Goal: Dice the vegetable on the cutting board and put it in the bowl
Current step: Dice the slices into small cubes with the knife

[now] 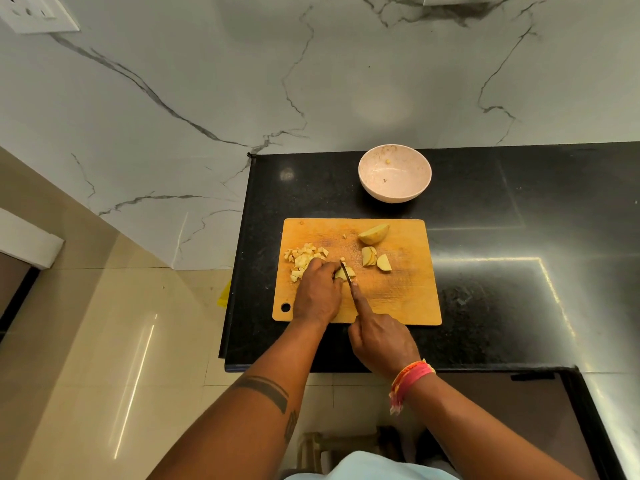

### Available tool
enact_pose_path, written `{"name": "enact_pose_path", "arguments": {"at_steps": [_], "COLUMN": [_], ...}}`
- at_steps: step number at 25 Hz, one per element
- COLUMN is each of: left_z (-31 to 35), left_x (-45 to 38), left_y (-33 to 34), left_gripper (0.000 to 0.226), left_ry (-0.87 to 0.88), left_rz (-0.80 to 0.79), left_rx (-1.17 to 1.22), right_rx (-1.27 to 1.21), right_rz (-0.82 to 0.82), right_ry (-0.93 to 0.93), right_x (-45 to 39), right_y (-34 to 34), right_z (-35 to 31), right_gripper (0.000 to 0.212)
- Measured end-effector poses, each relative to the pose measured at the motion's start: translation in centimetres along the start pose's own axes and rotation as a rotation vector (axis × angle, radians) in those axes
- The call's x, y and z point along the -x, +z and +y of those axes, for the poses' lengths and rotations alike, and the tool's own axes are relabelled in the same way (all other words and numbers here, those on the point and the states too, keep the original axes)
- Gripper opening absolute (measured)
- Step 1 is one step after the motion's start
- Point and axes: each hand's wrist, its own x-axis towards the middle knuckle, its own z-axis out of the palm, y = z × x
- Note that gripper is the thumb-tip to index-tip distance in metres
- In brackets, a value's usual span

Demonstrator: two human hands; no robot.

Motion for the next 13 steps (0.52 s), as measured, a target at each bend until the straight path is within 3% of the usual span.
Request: {"name": "enact_pose_path", "arguments": {"at_steps": [7,13], "left_z": [0.2,0.1], "left_x": [-0.1,-0.1], "left_y": [-0.1,0.2], "left_gripper": [0.034,0.036], "left_ry": [0.001,-0.004], "left_rz": [0.022,0.023], "left_rx": [-0.006,0.008], "right_rx": [0.026,0.014], "right_rz": [-0.031,-0.056], "right_ry": [-0.019,-0.021], "right_x": [-2.0,1.8], "right_y": [0.3,1.2], "right_z": [-0.2,1.3], "right_gripper": [0.072,0.077]}}
